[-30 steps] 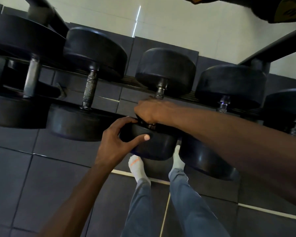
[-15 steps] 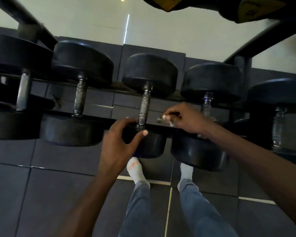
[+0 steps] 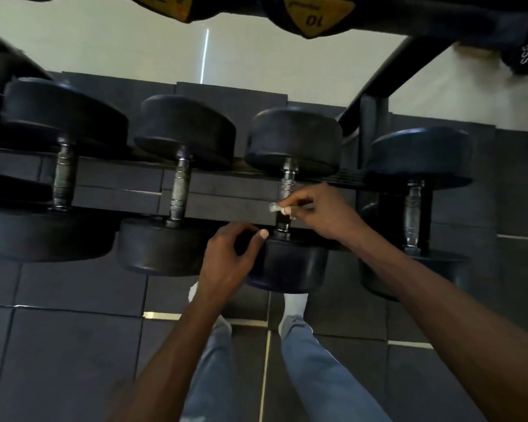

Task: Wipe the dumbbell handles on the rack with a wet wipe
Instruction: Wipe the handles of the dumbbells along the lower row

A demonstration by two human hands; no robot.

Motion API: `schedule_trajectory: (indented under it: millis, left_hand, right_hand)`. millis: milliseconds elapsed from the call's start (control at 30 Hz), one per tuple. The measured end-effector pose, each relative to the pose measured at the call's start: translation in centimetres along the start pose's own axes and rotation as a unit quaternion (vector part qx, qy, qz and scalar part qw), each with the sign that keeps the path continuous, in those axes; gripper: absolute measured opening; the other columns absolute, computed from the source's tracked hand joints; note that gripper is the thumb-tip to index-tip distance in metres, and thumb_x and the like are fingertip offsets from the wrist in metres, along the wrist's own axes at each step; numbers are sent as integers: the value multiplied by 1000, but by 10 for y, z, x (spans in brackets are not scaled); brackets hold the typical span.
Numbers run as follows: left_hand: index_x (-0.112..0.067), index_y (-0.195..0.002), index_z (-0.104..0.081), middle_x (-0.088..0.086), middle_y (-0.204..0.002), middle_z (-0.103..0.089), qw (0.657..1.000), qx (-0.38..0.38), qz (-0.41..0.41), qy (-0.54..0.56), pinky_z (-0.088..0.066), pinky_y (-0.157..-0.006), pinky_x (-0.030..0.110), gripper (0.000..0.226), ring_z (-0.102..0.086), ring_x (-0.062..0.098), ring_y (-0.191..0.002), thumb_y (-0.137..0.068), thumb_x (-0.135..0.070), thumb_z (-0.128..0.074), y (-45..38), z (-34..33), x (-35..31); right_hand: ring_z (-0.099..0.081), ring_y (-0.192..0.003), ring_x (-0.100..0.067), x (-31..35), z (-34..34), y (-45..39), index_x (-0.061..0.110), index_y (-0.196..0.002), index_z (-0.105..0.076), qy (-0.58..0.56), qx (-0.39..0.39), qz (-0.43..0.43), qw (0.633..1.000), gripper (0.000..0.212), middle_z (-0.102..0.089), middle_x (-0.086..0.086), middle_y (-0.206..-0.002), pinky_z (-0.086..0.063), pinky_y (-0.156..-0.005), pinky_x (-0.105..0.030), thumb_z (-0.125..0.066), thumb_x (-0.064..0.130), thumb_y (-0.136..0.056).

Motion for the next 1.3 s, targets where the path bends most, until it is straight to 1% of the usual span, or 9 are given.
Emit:
schedule_trajectory:
  millis: [133, 267, 400, 567, 667, 867, 1033, 1100, 1300]
  left_hand:
    - [-27, -112, -71, -15, -110, -70, 999, -20, 12, 30, -56, -94, 41, 43, -64, 3, -110, -87, -63, -66, 9, -3, 1]
    - [-28, -120, -67, -15, -118, -67, 999, -24, 17, 25, -57, -95, 37, 62, -63, 3, -113, -74, -69, -76, 15, -7, 1]
    - [-28, -123, -66, -16, -121, -65, 999, -39, 14, 31, -53, -96, 24, 66, -60, -1, -115, -72, -69, -75, 18, -9, -2]
    - [-25, -123, -67, -14, -121, -66, 998, -44, 16, 42, -52, -95, 19, 66, -62, -1, -113, -73, -66, -78, 17, -11, -1]
    - [-24, -122, -68, -13, -119, -68, 999, -40, 13, 35, -54, -95, 22, 63, -63, 0, -111, -74, -62, -83, 15, -8, 3]
    - [-26, -121, -67, -15, -117, -65, 999, -31, 14, 32, -57, -92, 29, 70, -61, -1, -109, -71, -75, -73, 13, -8, 8]
    - [-26, -123, -66, -14, -119, -65, 999, -31, 8, 37, -56, -94, 31, 70, -61, 0, -111, -71, -73, -73, 13, -10, 11]
    - [-26, -124, -66, -13, -119, -65, 999, -28, 8, 36, -56, -95, 32, 71, -60, 1, -112, -72, -73, -72, 13, -10, 11]
    - [-25, -124, -66, -12, -119, -66, 999, -29, -1, 31, -56, -95, 33, 71, -61, 2, -112, -73, -74, -72, 13, -11, 11]
  right_hand:
    - [-71, -92, -15, -6, -9, -1, 17, -103, -80, 122, 40, 98, 987, 21, -78, 0, -100, -52, -83, -30, -79, 10, -83]
    - [-67, -85, -25, -5, -35, -7, 8, -93, -79, 242, 152, 182, 941, 28, -69, -8, -92, -54, -74, -40, -66, -8, -75]
    - [-64, -83, -23, 5, -49, -17, 15, -81, -64, 325, 212, 195, 901, 15, -62, -7, -91, -50, -70, -34, -57, 3, -86]
    - [-48, -86, -14, 21, -64, -30, 12, -104, -61, 373, 263, 176, 872, 18, -44, -2, -98, -35, -73, -23, -43, 16, -103]
    - [-42, -76, -9, 19, -62, -35, 17, -99, -57, 374, 287, 158, 868, 12, -45, -1, -99, -31, -67, -22, -45, 16, -103]
    - [-62, -102, -29, -18, -39, -24, 21, -111, -70, 336, 248, 158, 895, 28, -65, -8, -109, -52, -91, -44, -58, 19, -86]
    - [-64, -99, -24, -13, -49, -24, 14, -101, -72, 323, 218, 206, 898, 33, -67, -6, -103, -49, -90, -29, -44, 26, -90]
    - [-63, -96, -19, -7, -54, -23, 18, -99, -69, 317, 221, 204, 900, 38, -65, -2, -102, -52, -89, -32, -35, 32, -90]
    - [-57, -91, -18, 14, -63, -26, 25, -100, -62, 334, 245, 144, 899, 16, -52, 4, -97, -53, -85, -39, -45, 27, -99]
Point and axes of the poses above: each hand's wrist, its own y-axis away from the middle knuckle, its own z-axis out of the back of the hand, x = y × z, the point moved 5 cm from there along -y, towards the middle knuckle
